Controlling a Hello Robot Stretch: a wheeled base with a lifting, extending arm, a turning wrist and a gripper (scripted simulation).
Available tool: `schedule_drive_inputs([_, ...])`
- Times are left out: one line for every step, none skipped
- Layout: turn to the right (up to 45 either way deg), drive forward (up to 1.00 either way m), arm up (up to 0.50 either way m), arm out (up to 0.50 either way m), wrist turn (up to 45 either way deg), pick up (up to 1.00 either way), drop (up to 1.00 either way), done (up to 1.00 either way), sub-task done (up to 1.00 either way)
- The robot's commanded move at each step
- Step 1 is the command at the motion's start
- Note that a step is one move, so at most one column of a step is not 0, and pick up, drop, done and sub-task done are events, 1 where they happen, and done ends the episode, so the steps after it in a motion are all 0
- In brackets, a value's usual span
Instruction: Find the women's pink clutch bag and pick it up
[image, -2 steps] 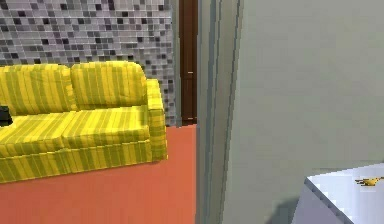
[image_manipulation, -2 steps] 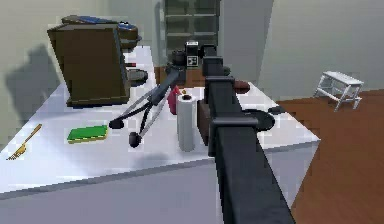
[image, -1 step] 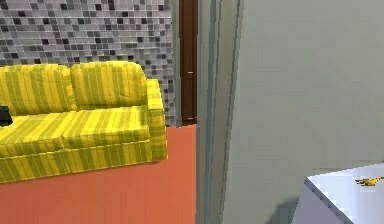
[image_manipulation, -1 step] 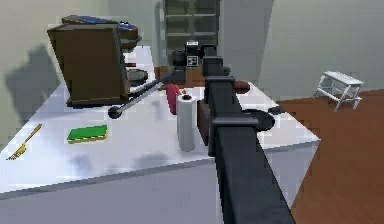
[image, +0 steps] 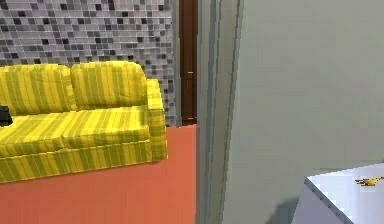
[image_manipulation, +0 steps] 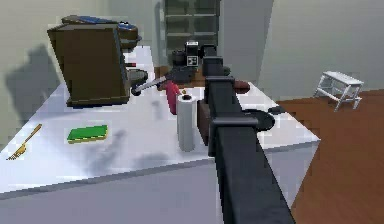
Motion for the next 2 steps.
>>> schedule_drive_inputs([0.0, 0.00, 0.00, 0.00, 33.0, 0.00, 0.00, 0.00, 0.00])
schedule_drive_inputs([0.0, 0.00, -0.08, 0.00, 0.0, 0.00, 0.00, 0.00, 0.00])
